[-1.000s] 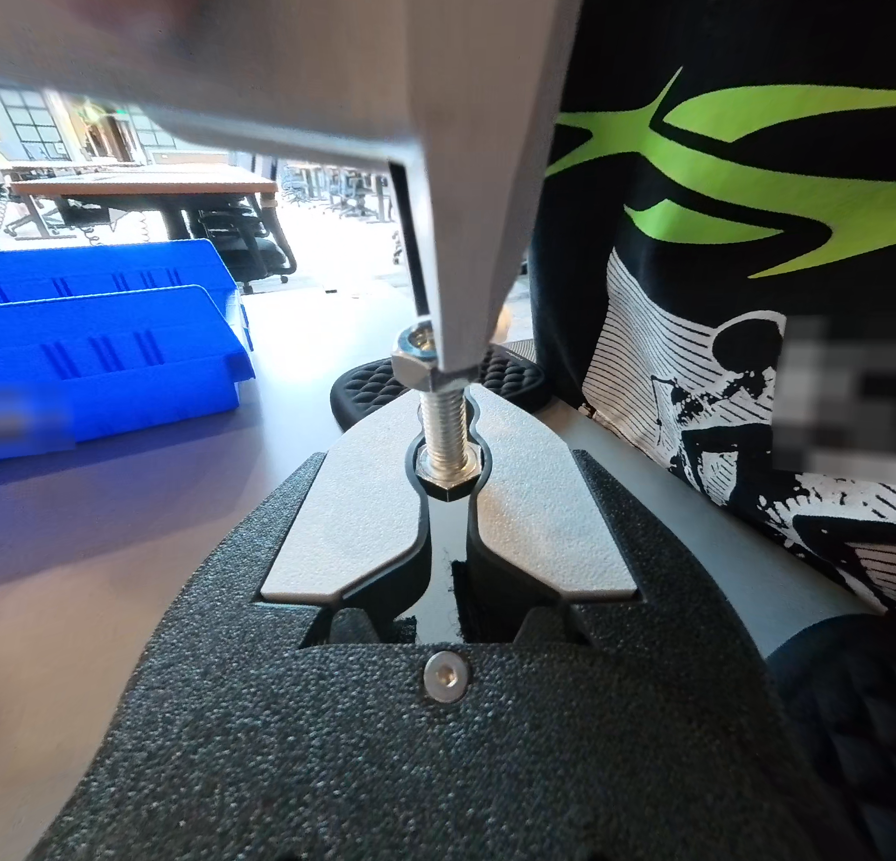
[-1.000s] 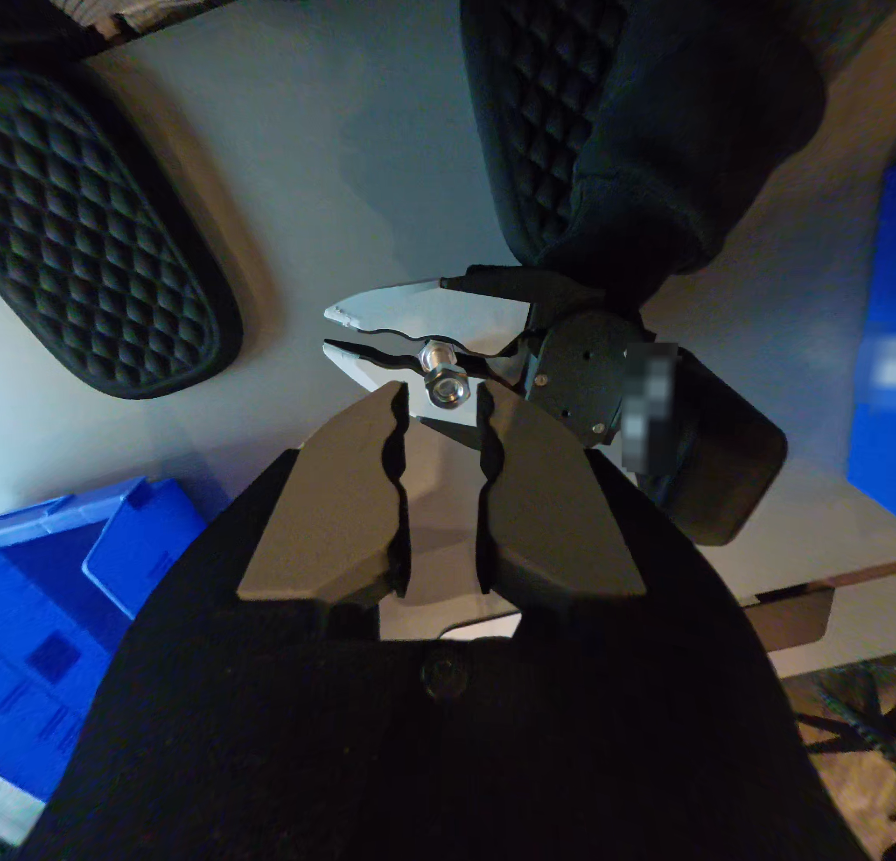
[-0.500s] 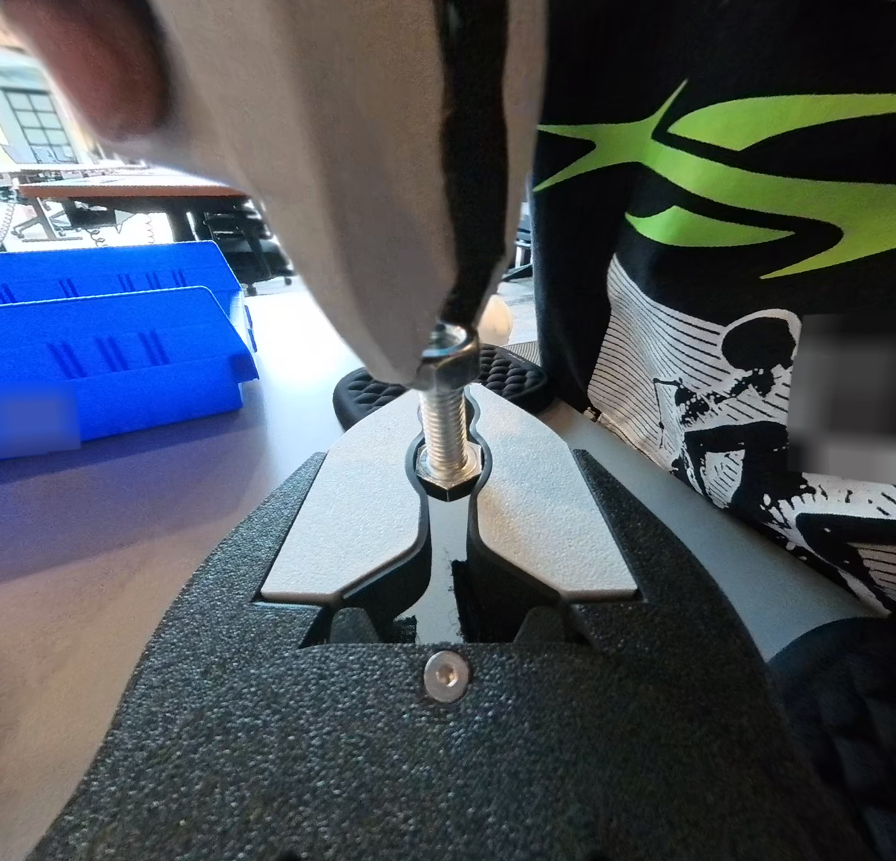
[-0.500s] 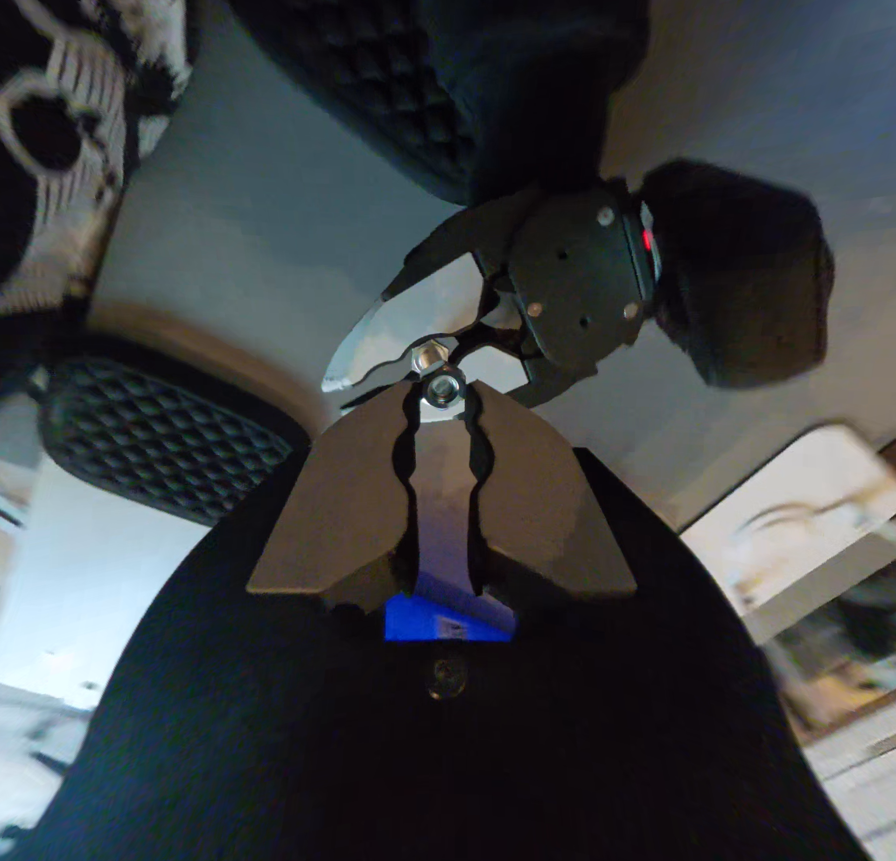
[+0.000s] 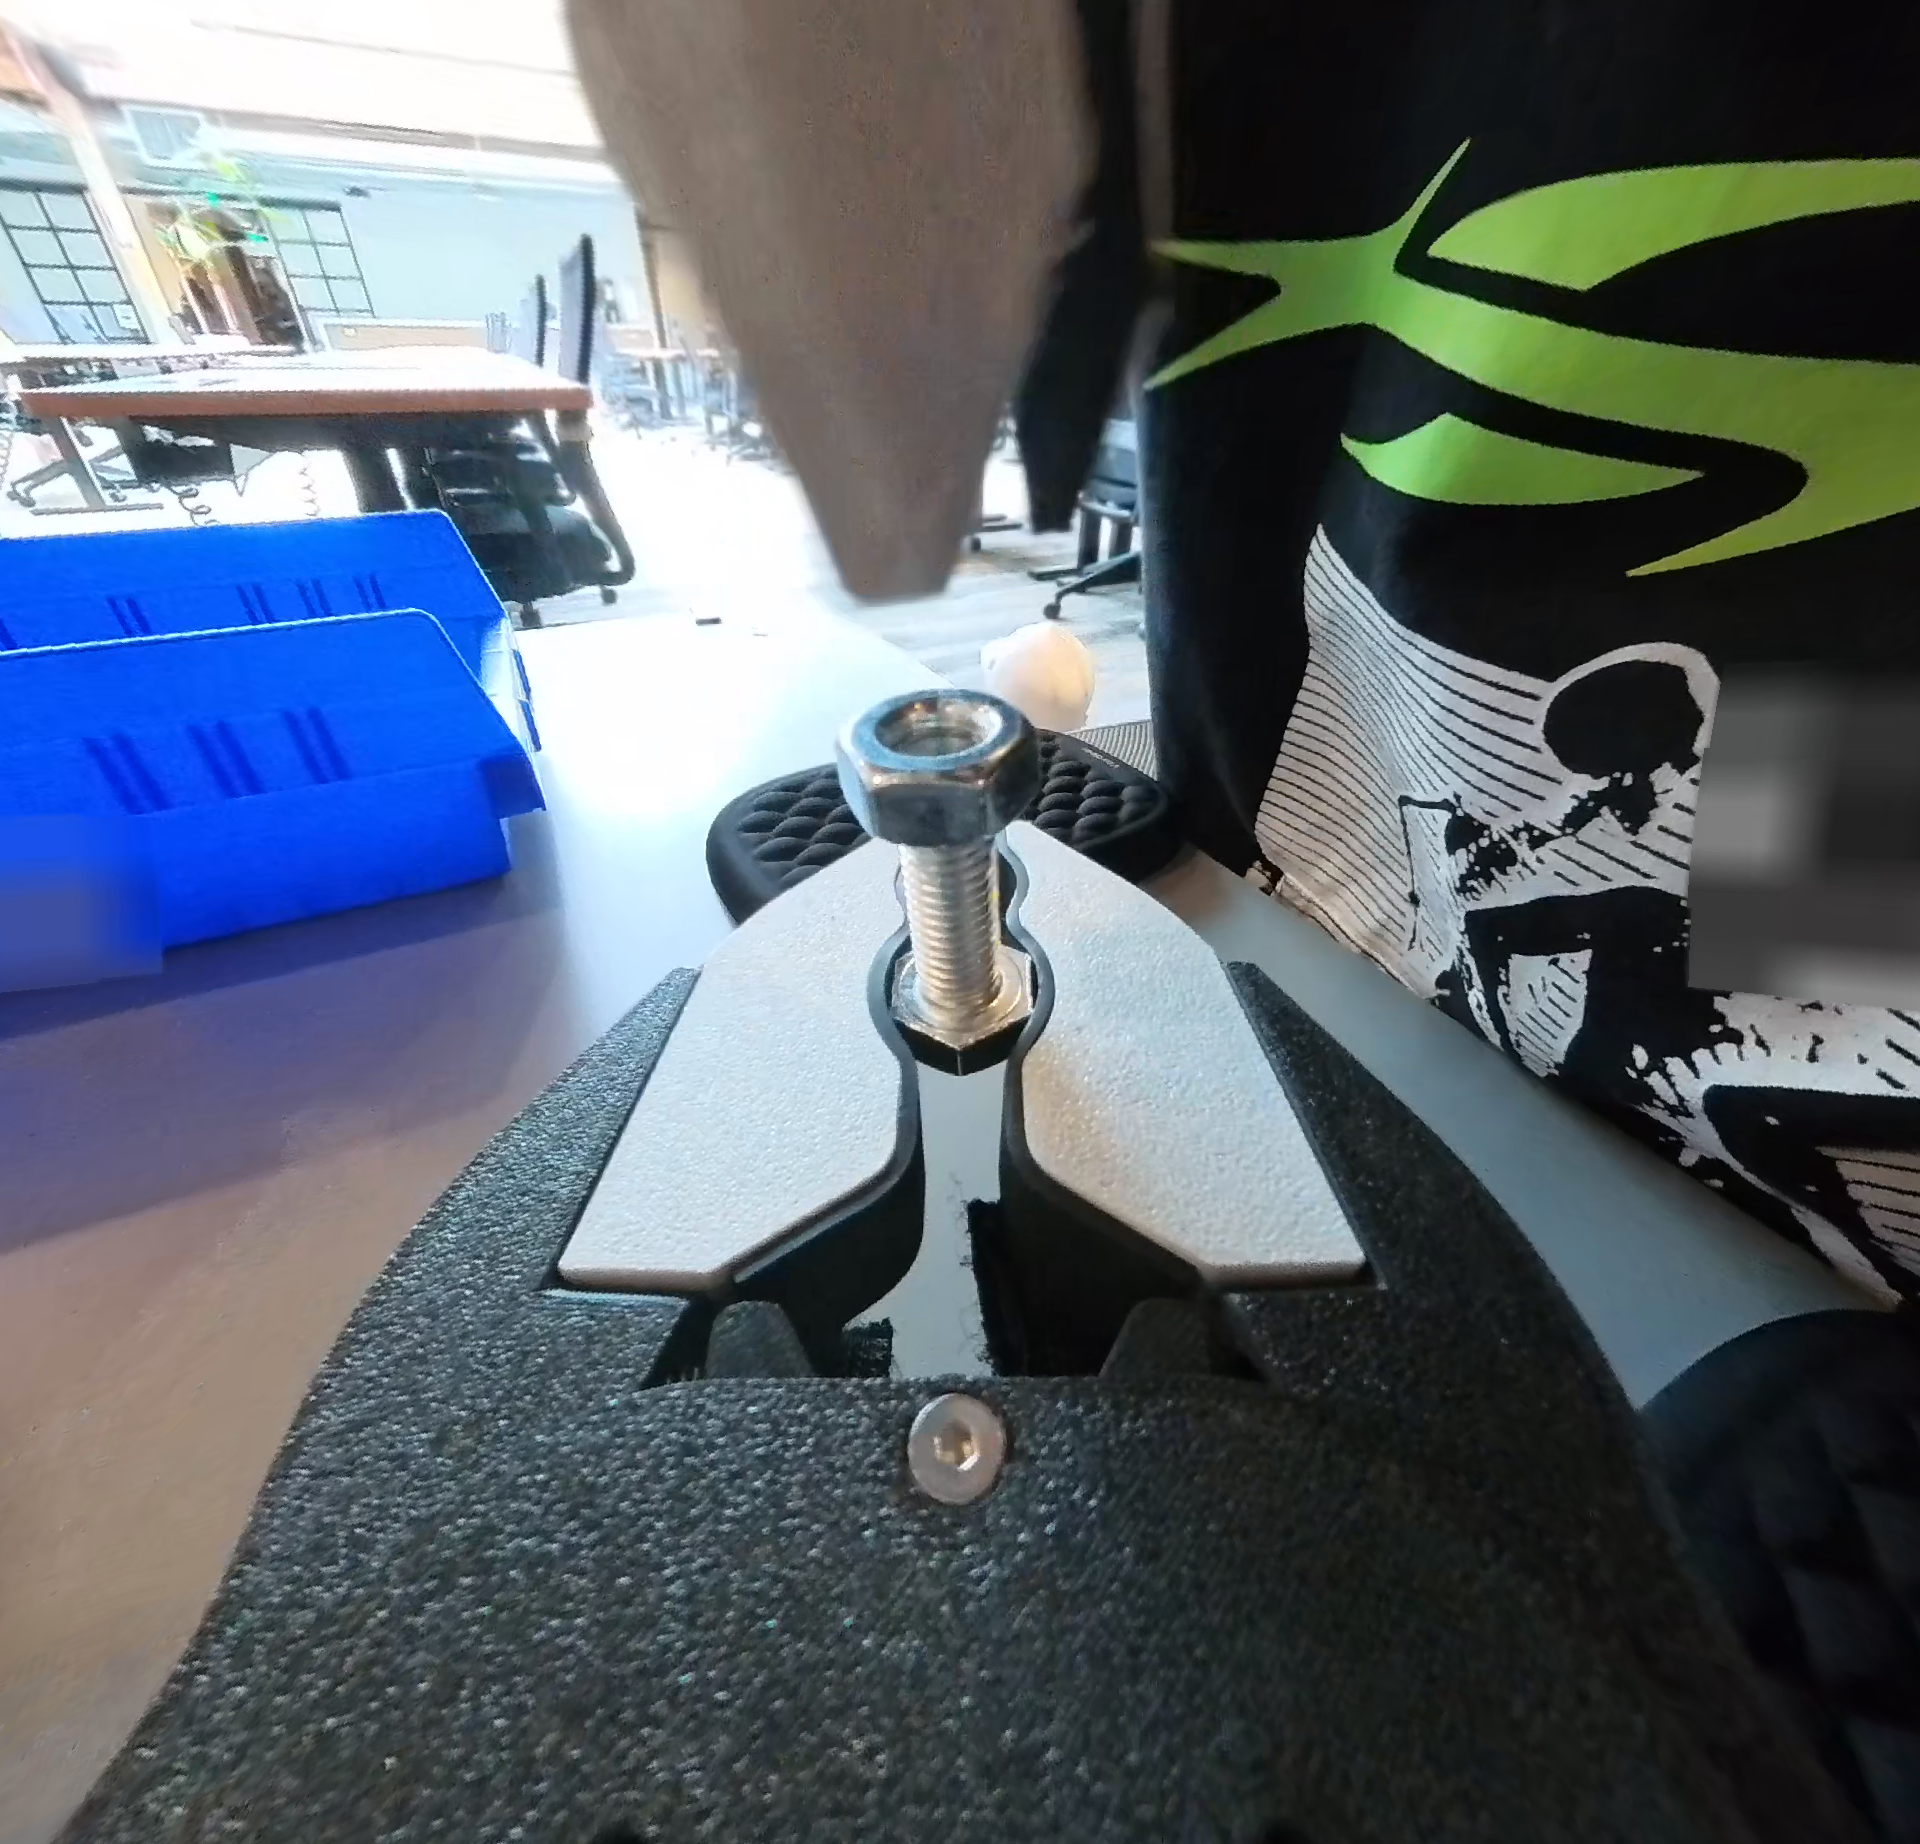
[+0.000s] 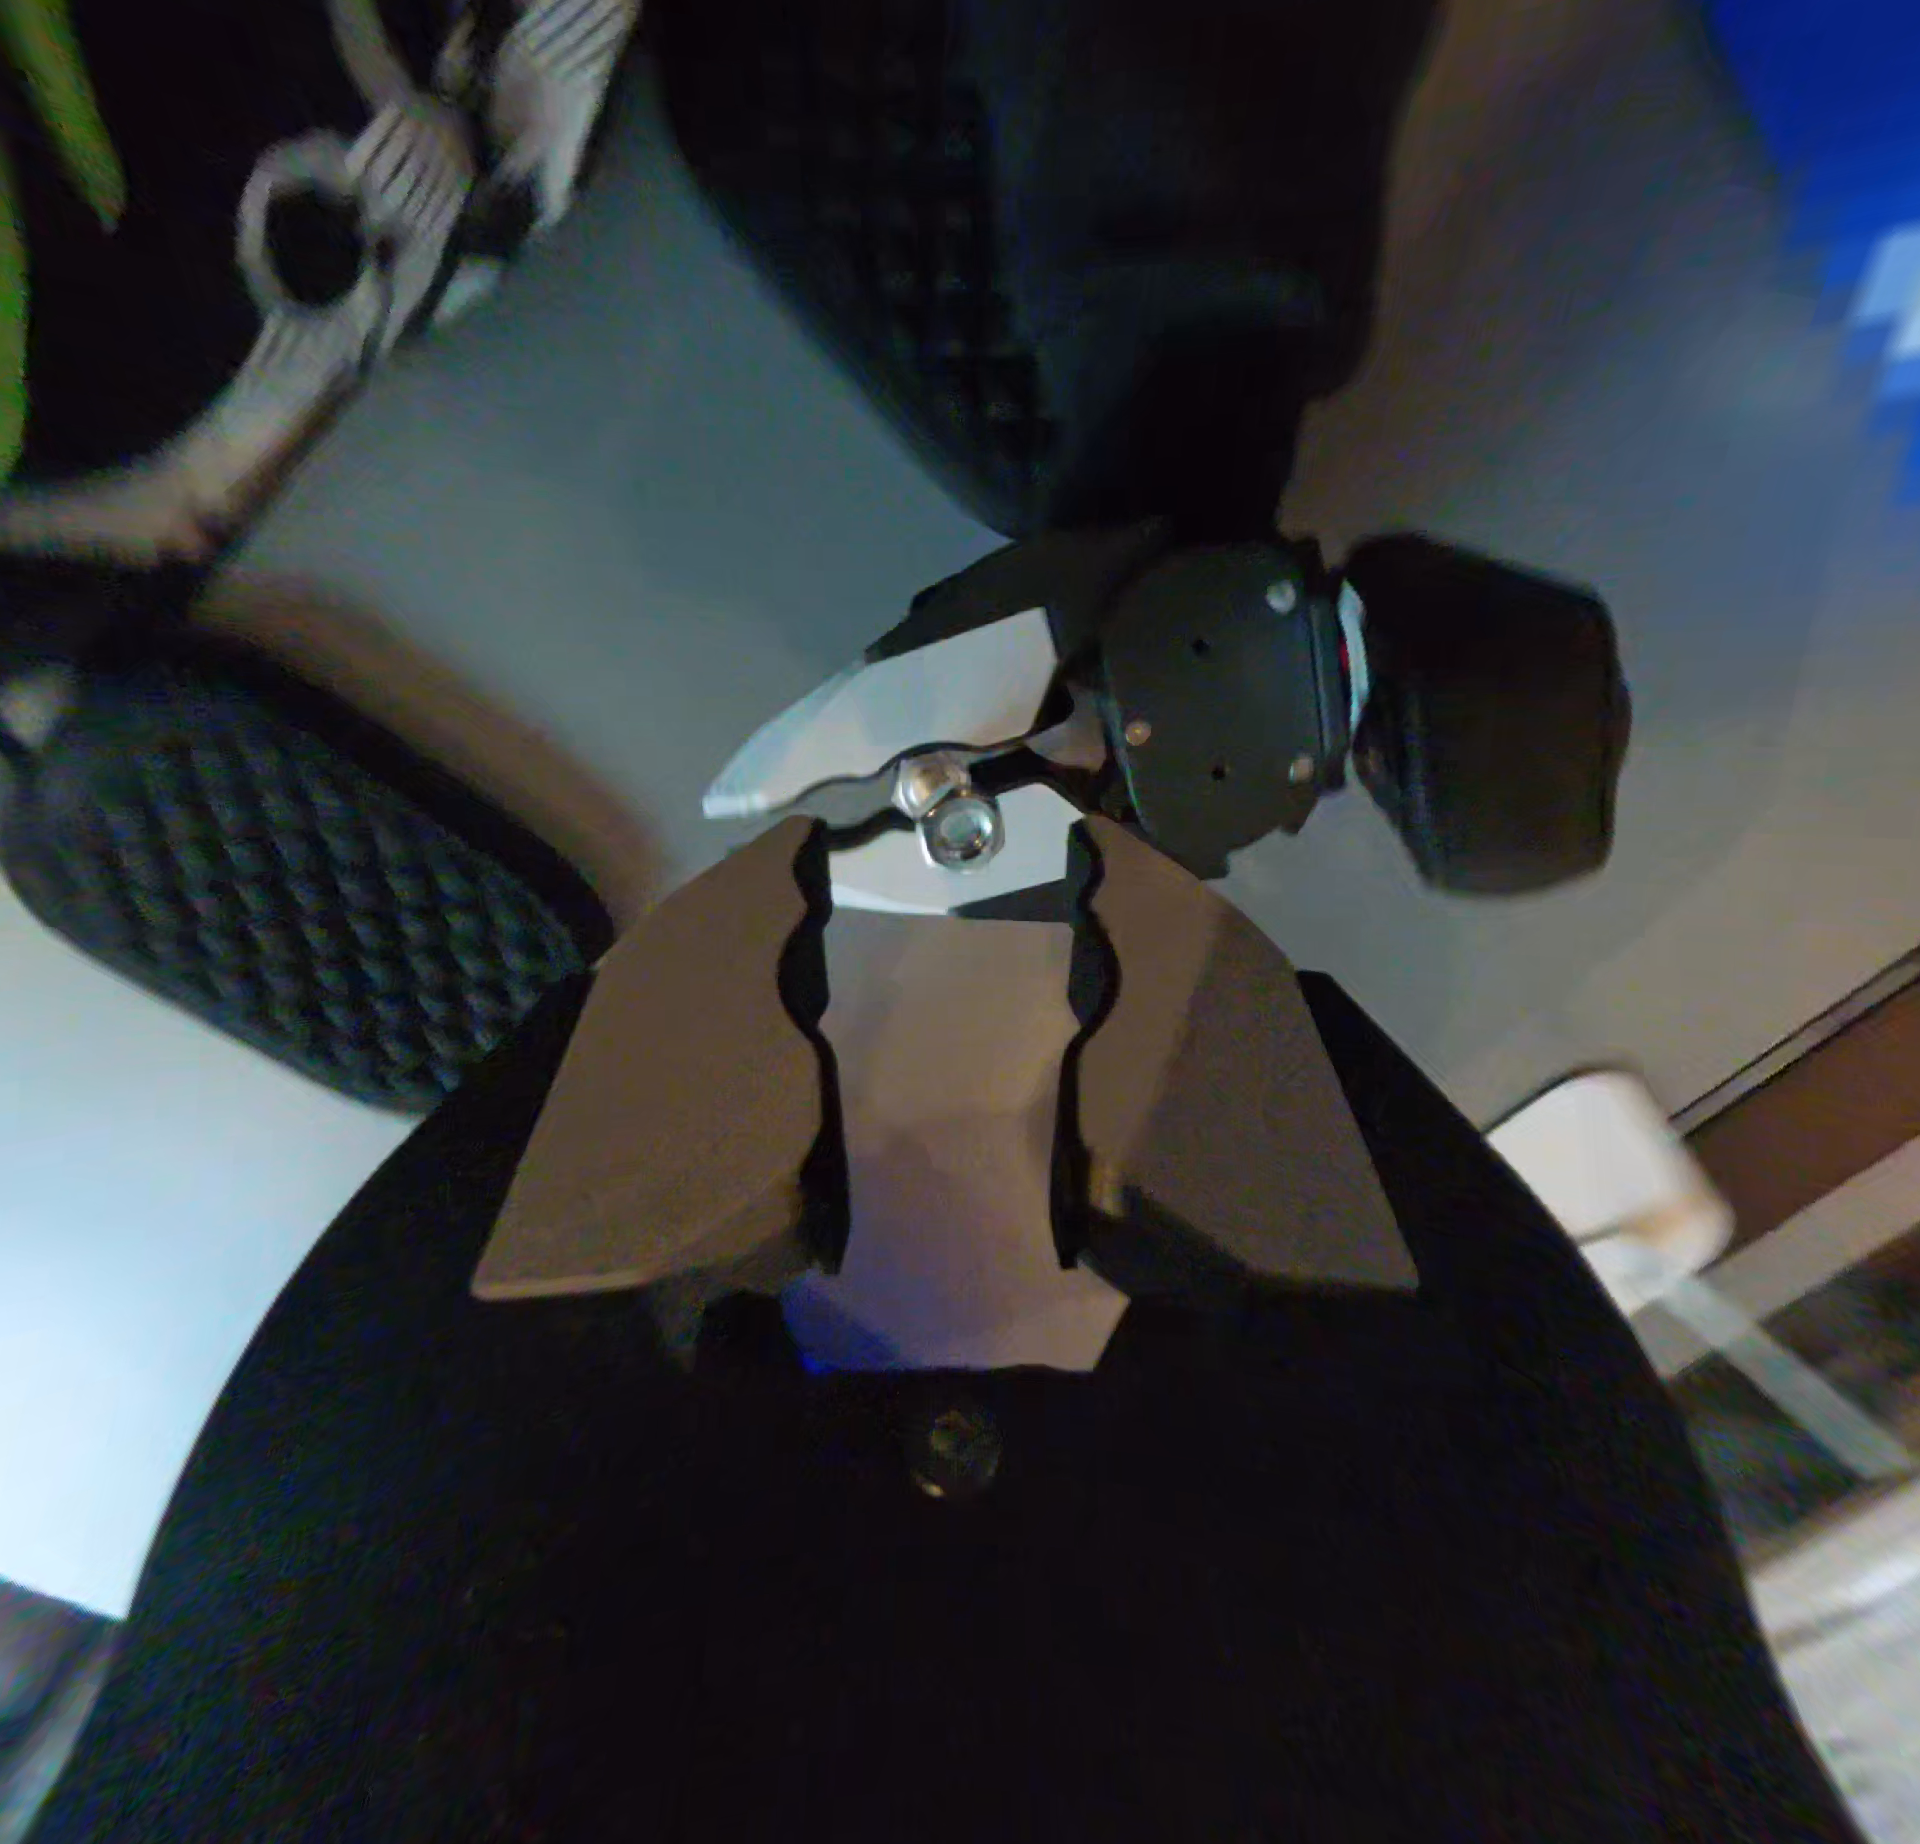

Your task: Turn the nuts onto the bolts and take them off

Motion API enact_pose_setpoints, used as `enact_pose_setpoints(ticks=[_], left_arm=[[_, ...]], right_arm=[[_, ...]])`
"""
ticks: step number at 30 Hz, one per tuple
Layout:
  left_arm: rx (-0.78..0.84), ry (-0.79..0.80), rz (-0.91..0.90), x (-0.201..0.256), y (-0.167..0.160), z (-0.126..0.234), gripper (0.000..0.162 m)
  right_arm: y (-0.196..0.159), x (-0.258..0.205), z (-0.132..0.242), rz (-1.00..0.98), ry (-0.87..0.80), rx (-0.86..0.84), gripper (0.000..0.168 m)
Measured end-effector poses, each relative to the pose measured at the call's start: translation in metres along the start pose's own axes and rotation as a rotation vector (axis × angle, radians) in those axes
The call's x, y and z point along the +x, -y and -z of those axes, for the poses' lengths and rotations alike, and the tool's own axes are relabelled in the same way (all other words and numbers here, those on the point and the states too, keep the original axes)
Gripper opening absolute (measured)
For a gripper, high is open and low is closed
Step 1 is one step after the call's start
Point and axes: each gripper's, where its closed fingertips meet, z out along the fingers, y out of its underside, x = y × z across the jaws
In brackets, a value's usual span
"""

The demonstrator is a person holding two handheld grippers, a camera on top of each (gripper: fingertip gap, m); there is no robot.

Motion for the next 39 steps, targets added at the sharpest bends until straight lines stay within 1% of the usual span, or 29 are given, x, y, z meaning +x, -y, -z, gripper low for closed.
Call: enact_pose_setpoints(ticks=[2,4,9,12,16,19,21,23,26,27,30,32,33,34,36,38,39], left_arm=[[-0.001,0.0,-0.001,0.0,0.0,0.0,0.01],[0.002,0.0,0.002,0.0,0.0,0.0,0.01],[0.001,-0.002,0.001,0.0,0.0,0.0,0.01],[0.001,-0.003,0.0,0.0,0.0,0.0,0.01],[0.001,-0.005,0.001,0.0,0.0,0.0,0.01],[0.005,-0.002,0.002,0.0,0.0,0.0,0.01],[0.005,0.0,0.003,0.0,0.0,0.0,0.01],[0.005,0.003,0.005,-0.001,0.0,0.0,0.01],[-0.003,0.002,0.002,0.0,-0.001,0.0,0.01],[-0.009,-0.001,-0.004,0.001,-0.001,-0.001,0.01],[-0.004,0.0,-0.002,0.0,-0.001,-0.001,0.01],[-0.001,0.0,-0.001,0.0,0.0,0.0,0.01],[-0.004,-0.001,-0.003,0.001,-0.001,-0.001,0.01],[-0.006,-0.002,-0.003,0.001,-0.001,-0.001,0.01],[-0.002,-0.004,-0.001,0.001,0.0,-0.001,0.01],[-0.002,-0.006,0.0,0.001,0.0,-0.001,0.01],[-0.002,-0.007,-0.001,0.001,0.0,-0.001,0.01]], right_arm=[[-0.001,-0.003,0.001,0.233,0.029,-0.025,0.043],[-0.001,-0.003,-0.002,0.313,0.074,-0.041,0.039],[-0.005,0.002,-0.011,0.404,0.136,-0.071,0.029],[-0.006,0.002,-0.014,0.4,0.153,-0.058,0.02],[-0.008,0.002,-0.016,0.358,0.142,-0.053,0.016],[-0.008,0.003,-0.015,0.229,0.105,-0.064,0.016],[-0.009,0.003,-0.016,0.067,0.077,-0.08,0.016],[-0.01,0.004,-0.016,-0.141,0.035,-0.107,0.016],[-0.01,0.001,-0.015,-0.604,-0.013,-0.119,0.016],[-0.009,0.0,-0.016,-0.672,-0.02,-0.102,0.016],[-0.01,0.002,-0.016,-0.677,-0.052,-0.085,0.017],[-0.007,0.006,-0.015,-0.622,-0.059,-0.063,0.044],[-0.006,0.008,-0.013,-0.539,-0.058,-0.05,0.048],[-0.005,0.01,-0.011,-0.418,-0.058,-0.044,0.049],[-0.006,0.013,-0.004,-0.115,-0.067,-0.045,0.05],[-0.006,0.005,-0.002,0.187,-0.017,-0.042,0.049],[-0.006,0.002,-0.002,0.279,0.014,-0.034,0.045]])
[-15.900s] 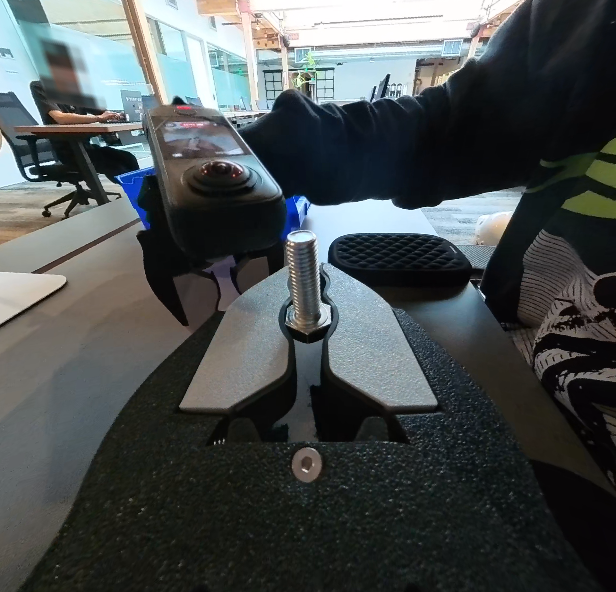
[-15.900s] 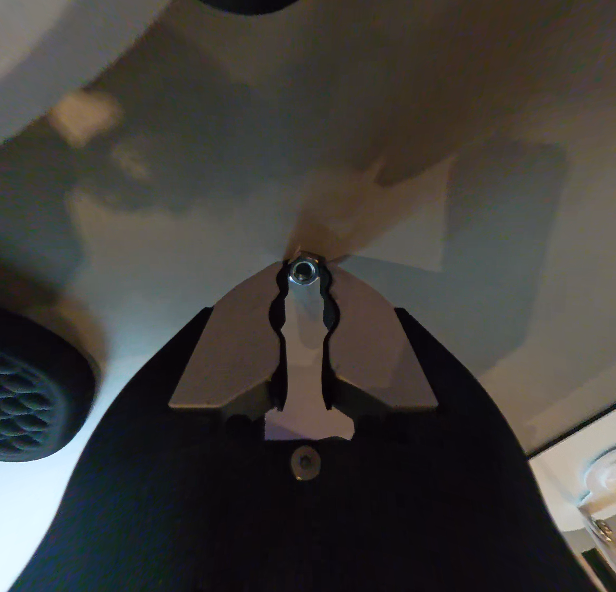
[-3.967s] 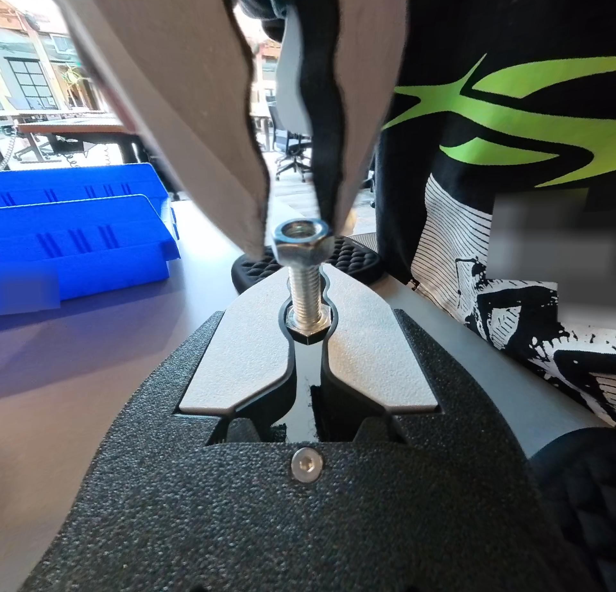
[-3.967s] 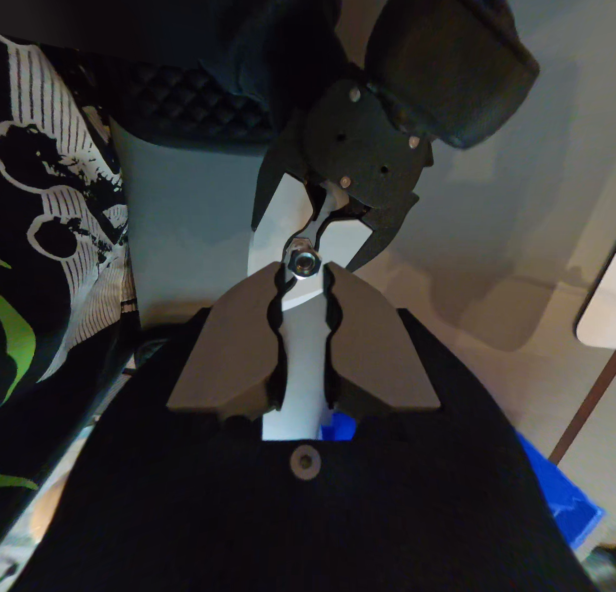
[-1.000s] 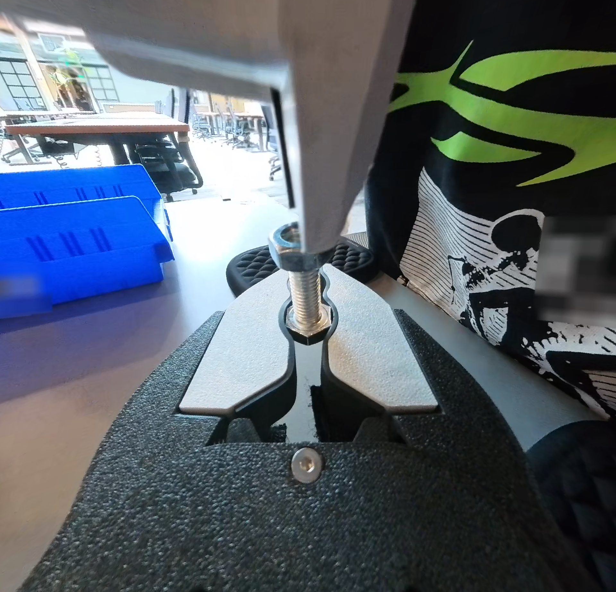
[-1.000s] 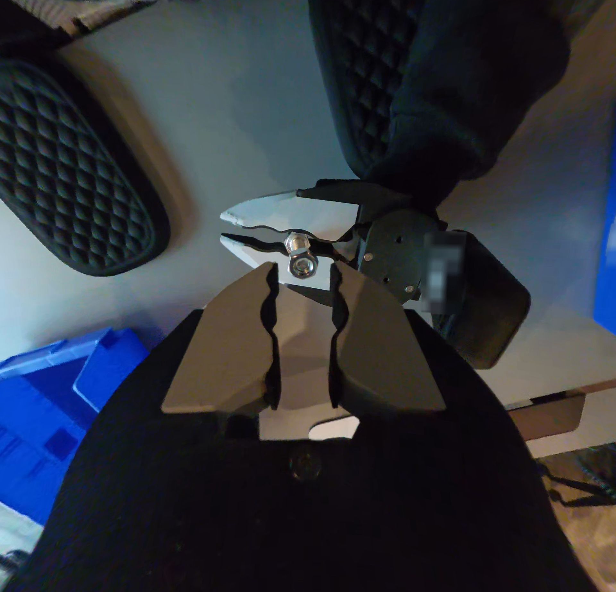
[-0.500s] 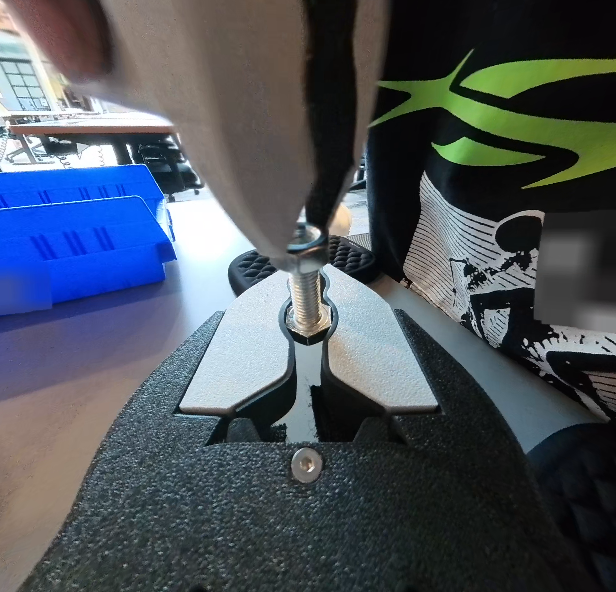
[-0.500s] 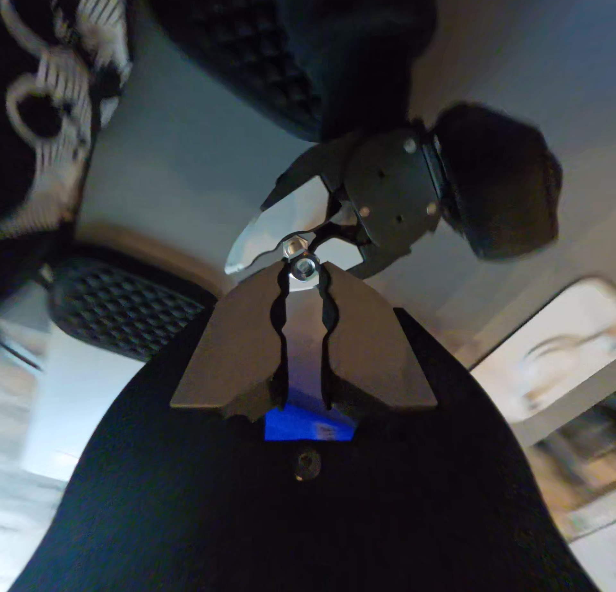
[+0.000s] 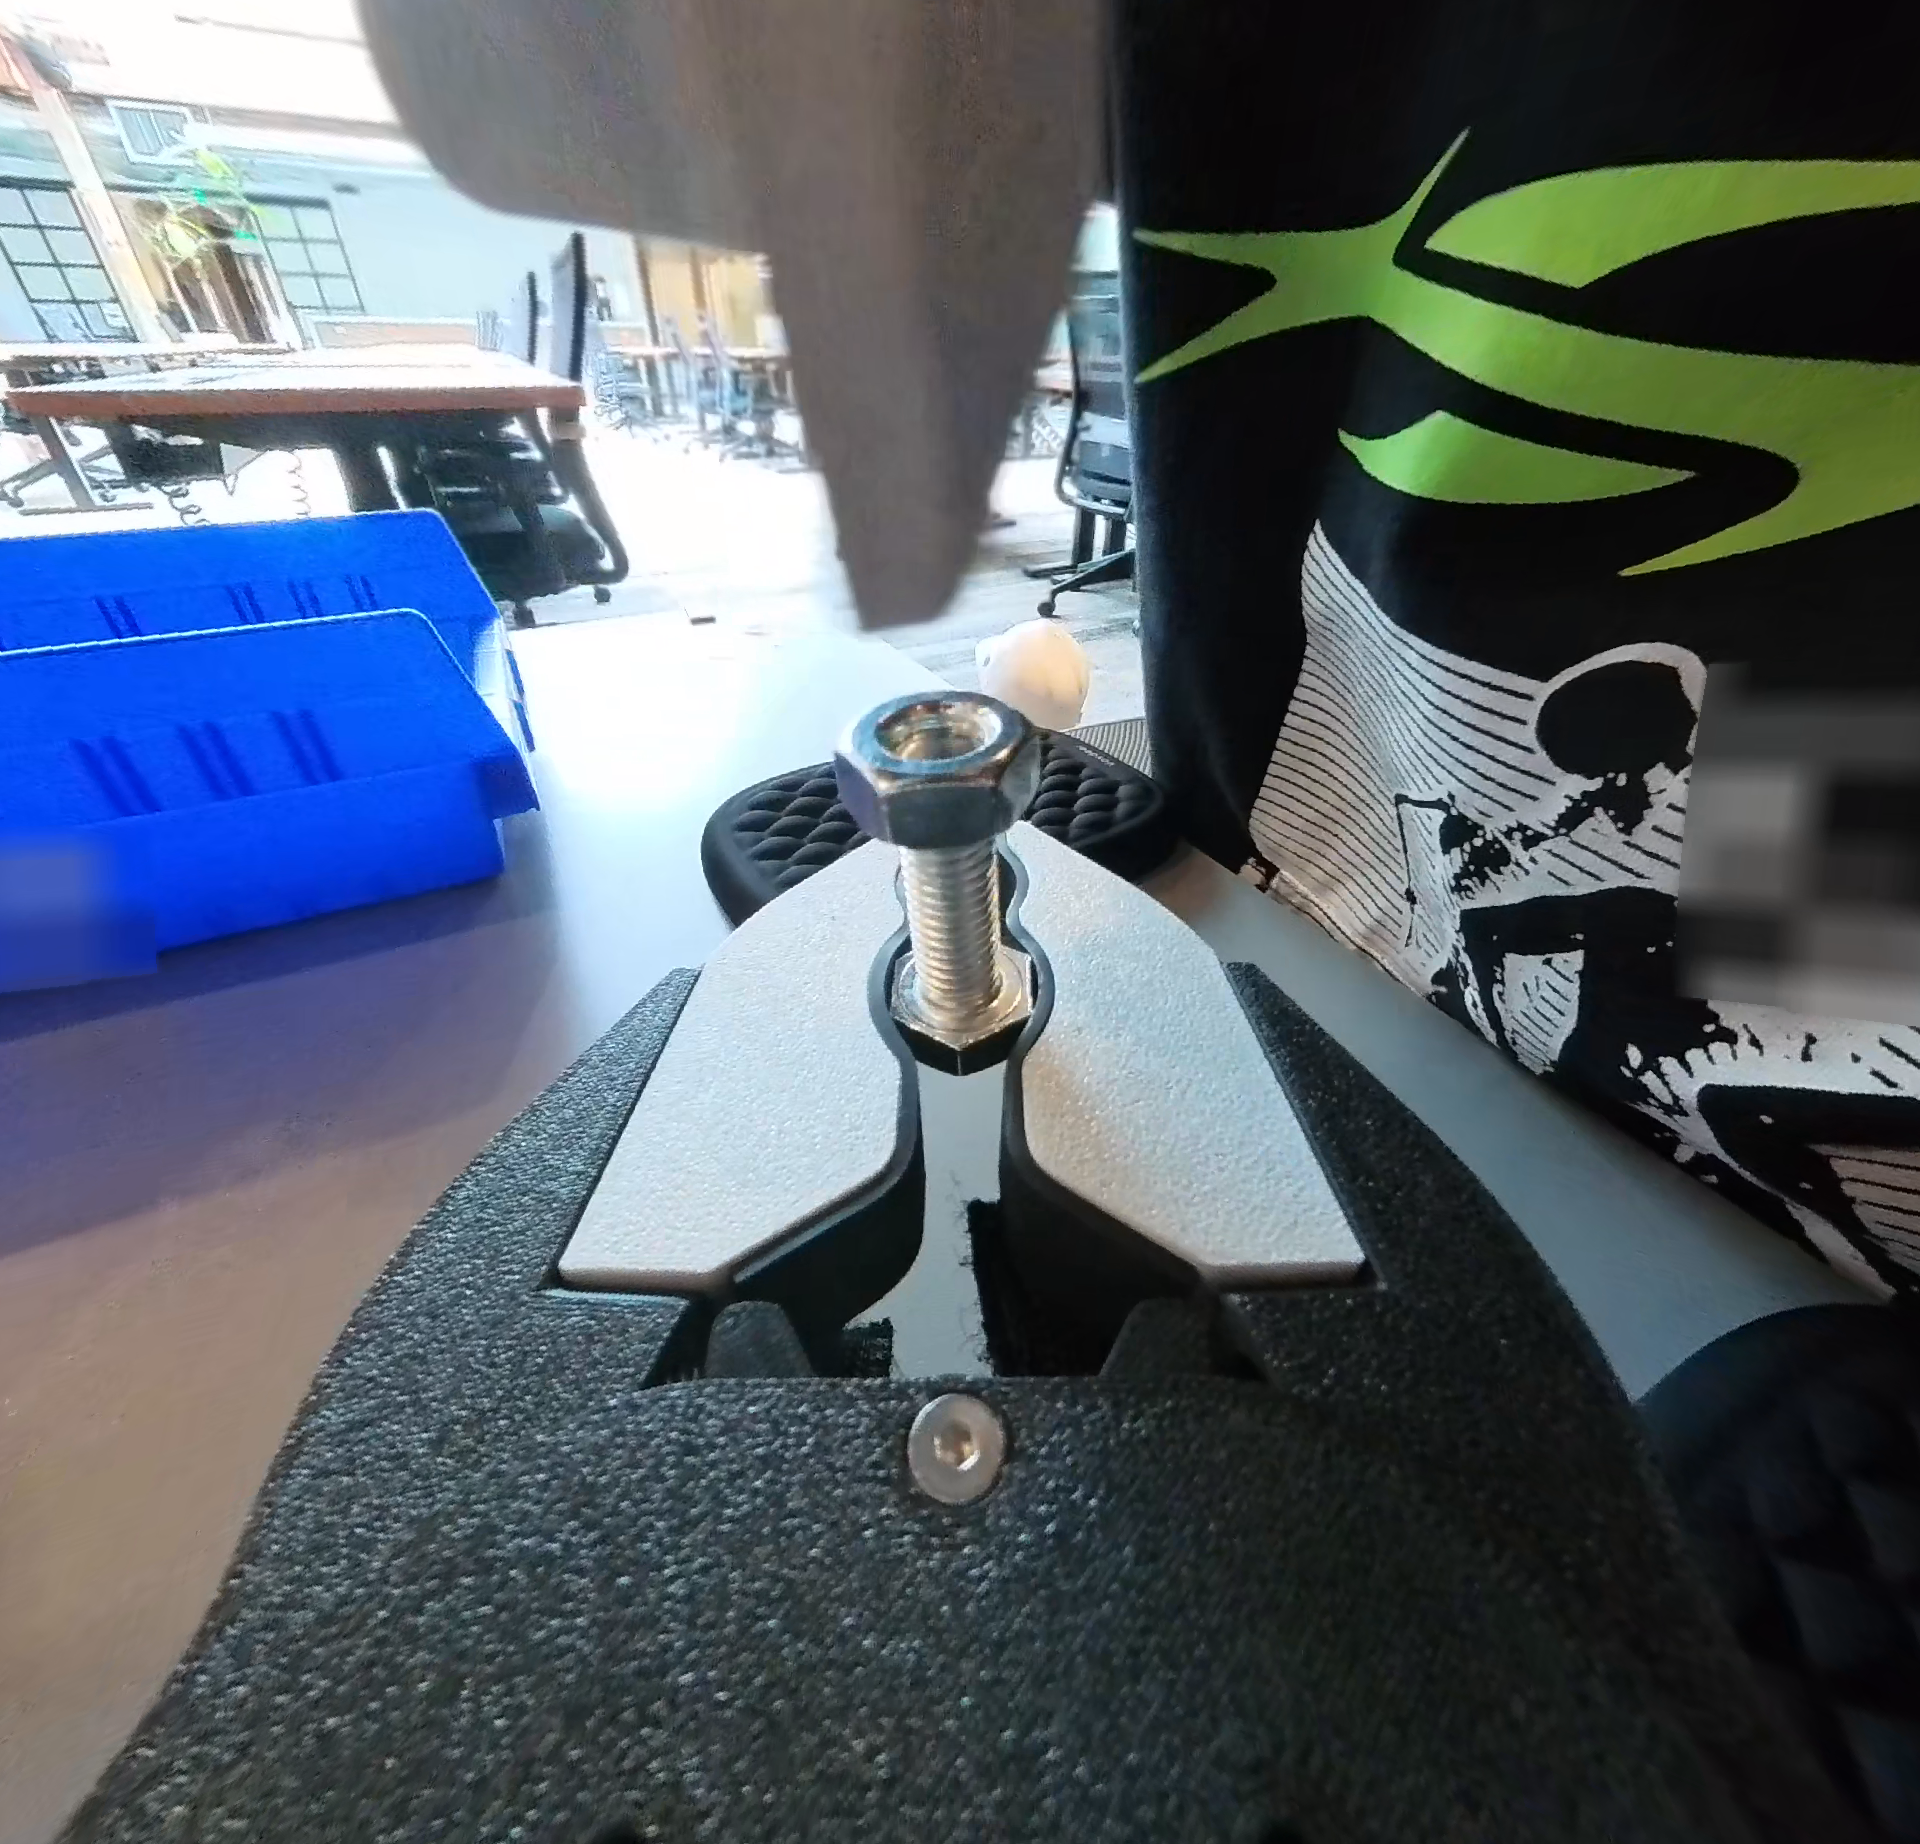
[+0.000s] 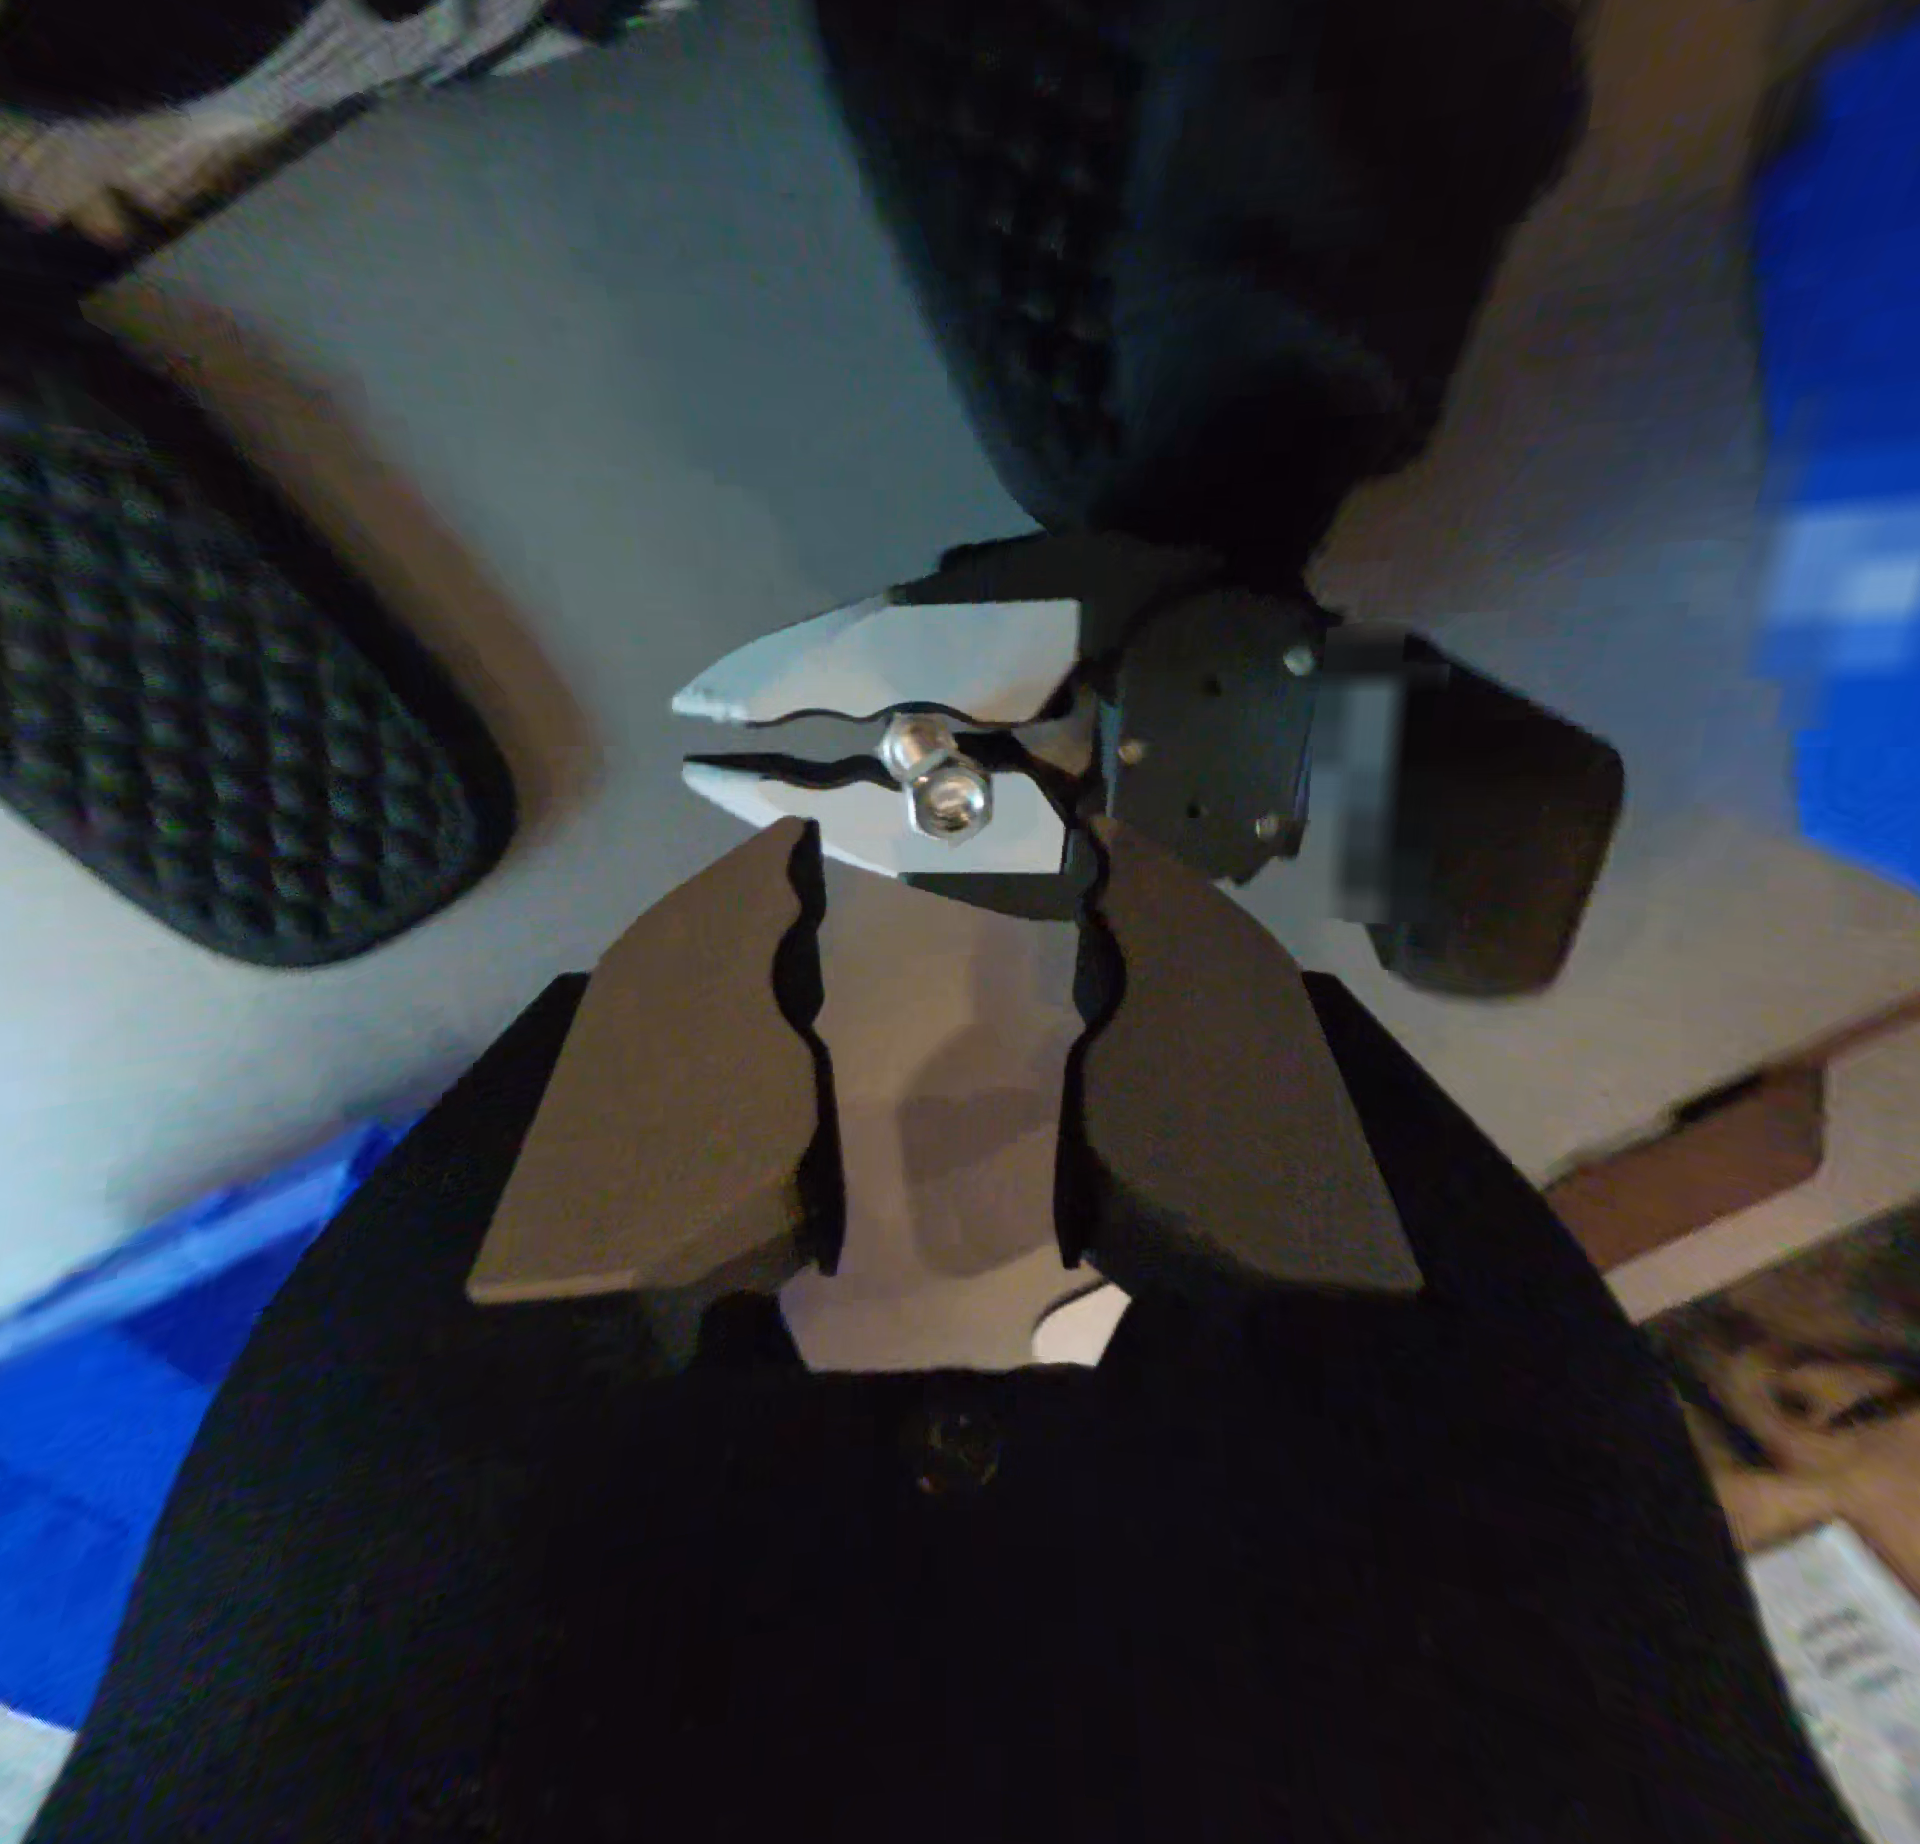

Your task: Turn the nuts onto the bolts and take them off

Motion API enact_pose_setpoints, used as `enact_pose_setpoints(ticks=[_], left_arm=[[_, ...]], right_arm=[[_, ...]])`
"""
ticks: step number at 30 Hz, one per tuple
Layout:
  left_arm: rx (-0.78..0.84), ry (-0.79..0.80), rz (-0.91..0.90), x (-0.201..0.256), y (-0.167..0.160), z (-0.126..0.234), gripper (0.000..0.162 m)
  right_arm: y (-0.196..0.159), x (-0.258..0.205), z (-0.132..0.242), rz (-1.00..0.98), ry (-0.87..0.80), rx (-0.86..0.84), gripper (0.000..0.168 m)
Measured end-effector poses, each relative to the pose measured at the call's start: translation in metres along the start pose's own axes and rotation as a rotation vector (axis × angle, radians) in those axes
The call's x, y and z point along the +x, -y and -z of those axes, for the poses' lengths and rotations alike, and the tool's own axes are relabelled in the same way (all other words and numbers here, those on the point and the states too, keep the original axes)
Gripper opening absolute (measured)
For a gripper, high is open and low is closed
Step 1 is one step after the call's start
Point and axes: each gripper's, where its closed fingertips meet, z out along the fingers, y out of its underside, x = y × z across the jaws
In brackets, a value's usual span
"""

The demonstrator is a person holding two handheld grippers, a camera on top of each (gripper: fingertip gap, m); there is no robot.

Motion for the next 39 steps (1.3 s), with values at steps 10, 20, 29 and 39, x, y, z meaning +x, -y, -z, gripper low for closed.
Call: enact_pose_setpoints(ticks=[10,20,29,39], left_arm=[[0.002,-0.003,0.001,0.0,0.0,0.0,0.01],[0.005,0.002,0.006,-0.001,0.001,0.0,0.01],[-0.003,0.003,0.001,0.0,0.0,0.0,0.01],[0.001,-0.002,0.002,0.0,0.0,0.0,0.01]], right_arm=[[-0.003,-0.004,-0.021,0.156,0.174,0.01,0.023],[-0.007,-0.002,-0.021,-0.313,0.082,-0.064,0.017],[-0.006,-0.004,-0.022,-0.973,0.026,-0.051,0.017],[-0.001,0.0,-0.011,-0.127,0.07,-0.032,0.045]])
